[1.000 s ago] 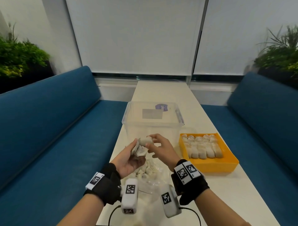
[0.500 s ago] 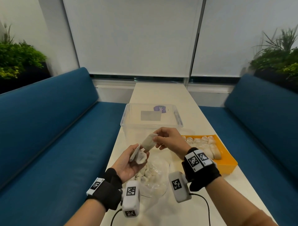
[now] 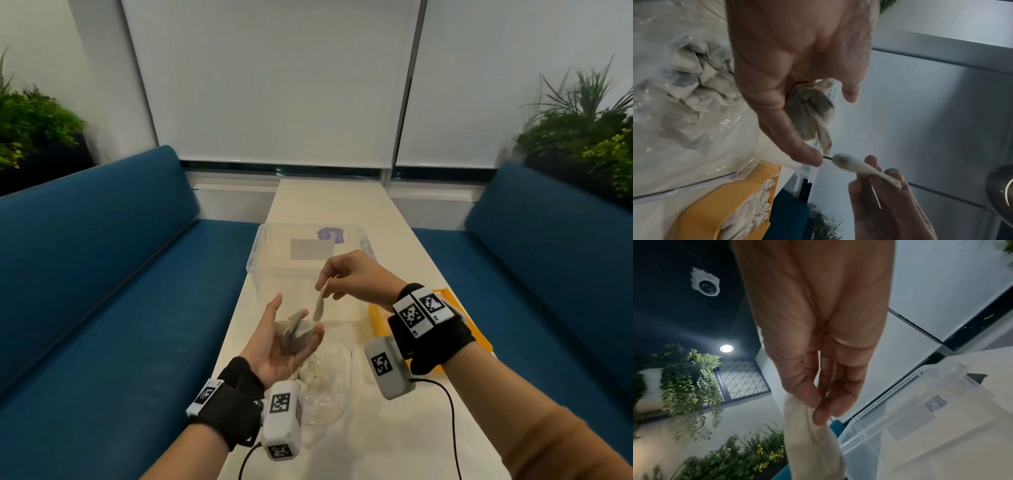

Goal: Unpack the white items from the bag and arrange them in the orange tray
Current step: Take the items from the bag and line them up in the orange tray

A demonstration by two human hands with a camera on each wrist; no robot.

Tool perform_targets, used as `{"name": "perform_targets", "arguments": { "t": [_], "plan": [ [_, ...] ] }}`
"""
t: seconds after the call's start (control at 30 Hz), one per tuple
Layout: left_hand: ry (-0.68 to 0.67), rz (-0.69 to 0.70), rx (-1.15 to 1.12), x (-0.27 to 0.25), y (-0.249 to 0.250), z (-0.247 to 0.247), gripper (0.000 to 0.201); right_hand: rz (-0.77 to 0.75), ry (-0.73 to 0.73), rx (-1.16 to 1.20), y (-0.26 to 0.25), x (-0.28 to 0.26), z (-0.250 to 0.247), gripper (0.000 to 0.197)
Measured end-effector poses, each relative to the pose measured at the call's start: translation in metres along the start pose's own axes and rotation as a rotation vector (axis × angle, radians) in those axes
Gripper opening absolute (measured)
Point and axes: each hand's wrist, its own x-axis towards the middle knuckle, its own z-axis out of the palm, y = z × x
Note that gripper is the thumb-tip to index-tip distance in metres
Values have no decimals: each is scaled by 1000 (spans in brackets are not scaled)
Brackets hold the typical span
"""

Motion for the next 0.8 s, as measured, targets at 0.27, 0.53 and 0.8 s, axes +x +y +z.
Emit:
{"name": "perform_targets", "arguments": {
  "t": [0.27,0.53,0.8],
  "plan": [
    [-115,-13,133,-3,-3,7,60,-51,-67,-74,4,-2,-5,31],
    [-76,106,353,-7,-8,10,43,-72,-93,-98,11,-2,-12,30],
    [-6,335,523,2,-11,15,40,71,10,23,15,-7,-15,27]
  ]
}}
